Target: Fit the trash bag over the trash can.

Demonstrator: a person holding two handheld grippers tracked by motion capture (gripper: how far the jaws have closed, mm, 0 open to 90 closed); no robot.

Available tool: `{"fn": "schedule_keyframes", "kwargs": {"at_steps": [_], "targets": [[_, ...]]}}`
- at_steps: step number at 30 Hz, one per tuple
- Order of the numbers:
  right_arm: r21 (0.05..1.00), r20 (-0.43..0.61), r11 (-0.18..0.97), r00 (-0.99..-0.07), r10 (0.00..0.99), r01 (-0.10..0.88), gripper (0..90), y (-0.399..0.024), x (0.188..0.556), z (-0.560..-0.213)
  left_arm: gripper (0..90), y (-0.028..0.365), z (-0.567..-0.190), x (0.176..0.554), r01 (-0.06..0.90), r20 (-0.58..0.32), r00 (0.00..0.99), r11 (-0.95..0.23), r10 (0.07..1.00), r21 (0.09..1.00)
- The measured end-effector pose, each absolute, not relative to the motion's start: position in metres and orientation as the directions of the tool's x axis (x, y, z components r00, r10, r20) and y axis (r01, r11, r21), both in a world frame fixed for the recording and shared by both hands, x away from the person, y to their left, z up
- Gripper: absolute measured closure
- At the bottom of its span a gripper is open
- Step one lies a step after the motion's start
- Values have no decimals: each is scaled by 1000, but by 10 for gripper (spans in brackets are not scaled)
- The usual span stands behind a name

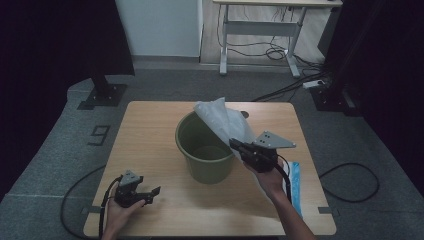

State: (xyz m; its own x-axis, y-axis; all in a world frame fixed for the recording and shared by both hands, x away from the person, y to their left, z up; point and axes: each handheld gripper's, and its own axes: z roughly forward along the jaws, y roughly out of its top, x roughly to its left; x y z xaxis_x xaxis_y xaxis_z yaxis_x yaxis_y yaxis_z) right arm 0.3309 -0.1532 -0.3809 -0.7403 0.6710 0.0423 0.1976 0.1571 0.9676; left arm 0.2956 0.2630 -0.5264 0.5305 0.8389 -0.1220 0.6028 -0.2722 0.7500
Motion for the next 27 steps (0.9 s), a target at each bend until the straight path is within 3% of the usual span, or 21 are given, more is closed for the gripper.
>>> {"fn": "schedule_keyframes", "kwargs": {"at_steps": [7, 8, 9, 10, 11, 12, 13, 16, 24, 27], "targets": [[958, 48, 183, -751, 659, 222, 844, -146, 335, -392, 149, 263, -526, 295, 603, -125, 530, -270, 839, 751], [955, 41, 196, -752, 658, 224, 787, -145, 335, -394, 150, 263, -526, 295, 603, -124, 531, -271, 838, 750], [955, 41, 196, -752, 658, 224, 787, -145, 335, -394, 149, 263, -526, 295, 603, -124, 531, -271, 838, 750], [955, 20, 209, -748, 664, 212, 714, -145, 334, -394, 150, 263, -526, 295, 603, -124, 531, -272, 838, 750], [955, 20, 209, -748, 664, 212, 714, -145, 334, -394, 150, 263, -526, 295, 603, -124, 531, -271, 839, 750], [957, 11, 208, -745, 667, 201, 655, -145, 333, -394, 150, 263, -526, 295, 605, -125, 530, -270, 839, 749], [963, -5, 198, -724, 690, 182, 522, -146, 328, -392, 150, 263, -527, 296, 605, -125, 530, -271, 839, 749], [971, -27, 185, -703, 710, 150, 401, -149, 320, -388, 149, 262, -527, 295, 605, -124, 532, -273, 838, 748], [977, -47, 171, -663, 748, 125, 293, -174, 300, -394, 150, 264, -524, 295, 605, -135, 520, -253, 843, 755], [976, -12, 151, -649, 761, 159, 264, -191, 294, -406, 155, 262, -520, 295, 601, -134, 515, -245, 847, 761]]}}
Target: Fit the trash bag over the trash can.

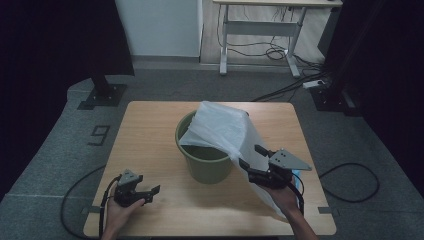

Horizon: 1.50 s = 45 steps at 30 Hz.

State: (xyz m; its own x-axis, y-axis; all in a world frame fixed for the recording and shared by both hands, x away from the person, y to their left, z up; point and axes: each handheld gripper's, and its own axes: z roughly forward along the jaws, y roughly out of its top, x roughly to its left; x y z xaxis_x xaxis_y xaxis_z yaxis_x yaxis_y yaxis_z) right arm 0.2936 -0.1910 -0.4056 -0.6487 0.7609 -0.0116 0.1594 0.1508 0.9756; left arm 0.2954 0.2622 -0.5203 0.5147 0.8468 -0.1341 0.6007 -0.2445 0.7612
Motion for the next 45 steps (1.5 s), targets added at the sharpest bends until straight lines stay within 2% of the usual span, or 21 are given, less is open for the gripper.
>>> {"fn": "schedule_keyframes", "kwargs": {"at_steps": [4, 5, 11, 17, 20, 21, 22, 23, 24, 25, 26, 29, 33, 45], "targets": [[968, 17, 148, -645, 764, 201, 240, -200, 290, -421, 157, 260, -516, 295, 593, -135, 516, -239, 846, 769], [962, 29, 153, -638, 770, 228, 227, -205, 286, -435, 157, 258, -514, 295, 588, -135, 516, -235, 846, 774], [943, 67, 150, -611, 789, 298, 189, -212, 282, -468, 158, 252, -507, 296, 579, -136, 515, -227, 846, 783], [927, 25, 197, -579, 815, 318, 155, -205, 280, -485, 159, 249, -505, 297, 582, -136, 509, -224, 850, 782], [921, -8, 220, -550, 835, 320, 202, -203, 282, -492, 161, 249, -505, 297, 581, -135, 507, -222, 851, 783], [921, -4, 217, -548, 837, 325, 243, -203, 282, -493, 161, 248, -505, 297, 581, -134, 507, -224, 851, 782], [923, -14, 214, -529, 849, 320, 425, -205, 283, -494, 161, 248, -505, 297, 582, -133, 508, -224, 851, 782], [923, -9, 210, -527, 850, 322, 521, -207, 283, -495, 161, 249, -505, 298, 580, -133, 508, -224, 851, 783], [923, -9, 210, -527, 850, 322, 521, -207, 283, -495, 161, 249, -505, 298, 580, -133, 508, -224, 851, 783], [924, 0, 202, -528, 849, 325, 654, -213, 286, -494, 162, 249, -505, 297, 579, -135, 510, -223, 850, 784], [924, 0, 202, -528, 849, 325, 654, -213, 286, -494, 162, 249, -505, 297, 579, -135, 510, -223, 850, 784], [938, -2, 179, -511, 860, 298, 816, -222, 286, -488, 164, 250, -503, 297, 576, -136, 507, -217, 851, 788], [952, -21, 170, -497, 868, 256, 867, -228, 286, -474, 164, 250, -500, 297, 570, -133, 506, -214, 852, 793], [971, -83, 183, -506, 859, 153, 878, -234, 292, -424, 167, 240, -479, 299, 524, -111, 521, -214, 846, 825]]}}
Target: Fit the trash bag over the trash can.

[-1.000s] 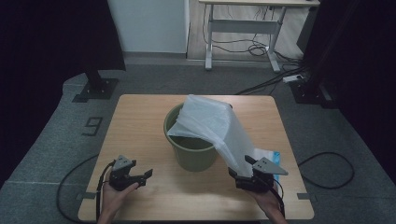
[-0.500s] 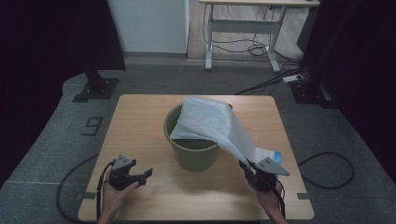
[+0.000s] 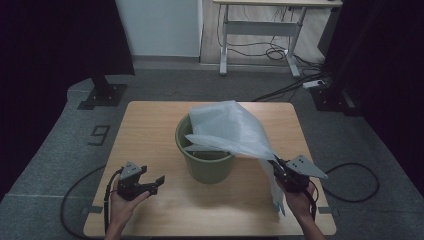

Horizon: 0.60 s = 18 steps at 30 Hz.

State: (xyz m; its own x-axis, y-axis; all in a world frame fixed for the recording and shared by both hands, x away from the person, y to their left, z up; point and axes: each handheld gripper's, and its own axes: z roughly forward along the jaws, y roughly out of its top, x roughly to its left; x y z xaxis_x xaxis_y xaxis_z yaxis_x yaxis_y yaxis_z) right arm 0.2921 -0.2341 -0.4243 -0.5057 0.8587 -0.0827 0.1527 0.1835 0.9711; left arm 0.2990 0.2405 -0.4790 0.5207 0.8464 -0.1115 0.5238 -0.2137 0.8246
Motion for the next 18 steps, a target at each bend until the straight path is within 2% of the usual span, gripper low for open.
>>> {"fn": "schedule_keyframes", "kwargs": {"at_steps": [11, 18], "targets": [[976, -121, 201, -558, 821, 84, 881, -225, 291, -398, 186, 228, -431, 302, 434, -77, 544, -202, 835, 878], [978, -139, 200, -546, 827, 53, 881, -234, 278, -391, 186, 218, -412, 302, 391, -54, 563, -209, 824, 896]]}}
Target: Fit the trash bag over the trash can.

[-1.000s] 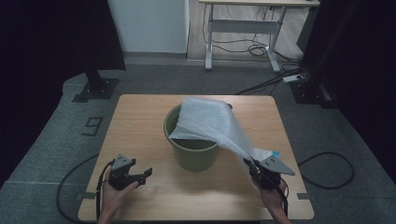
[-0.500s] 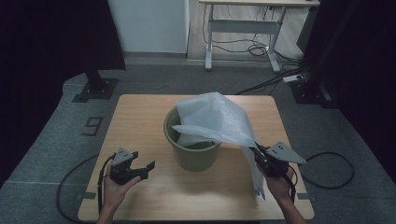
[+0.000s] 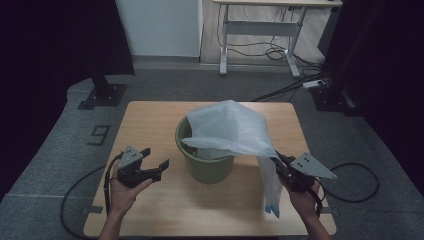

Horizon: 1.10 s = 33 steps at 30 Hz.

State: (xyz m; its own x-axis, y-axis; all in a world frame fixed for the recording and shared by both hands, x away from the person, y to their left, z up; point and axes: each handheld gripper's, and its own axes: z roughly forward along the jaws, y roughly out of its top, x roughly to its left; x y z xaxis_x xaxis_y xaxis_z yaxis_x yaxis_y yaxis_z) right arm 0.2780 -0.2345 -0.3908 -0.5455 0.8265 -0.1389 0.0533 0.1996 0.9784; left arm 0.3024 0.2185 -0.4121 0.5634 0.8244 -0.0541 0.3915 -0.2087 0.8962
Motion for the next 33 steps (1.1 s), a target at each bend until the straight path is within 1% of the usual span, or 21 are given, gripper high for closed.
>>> {"fn": "schedule_keyframes", "kwargs": {"at_steps": [3, 7, 21, 28, 33], "targets": [[980, -135, 191, -529, 838, 53, 881, -243, 279, -385, 185, 213, -406, 304, 376, -46, 572, -212, 819, 902], [978, -135, 199, -537, 832, 62, 881, -243, 284, -383, 185, 207, -399, 306, 366, -38, 580, -218, 814, 905], [974, -116, 207, -586, 802, 90, 879, -215, 306, -377, 186, 188, -376, 317, 338, -65, 584, -170, 809, 926], [969, -107, 219, -600, 793, 116, 878, -203, 315, -371, 186, 166, -366, 319, 326, -81, 587, -144, 806, 934], [967, -106, 224, -607, 788, 122, 877, -196, 318, -367, 186, 140, -362, 320, 311, -70, 628, -167, 775, 936]]}}
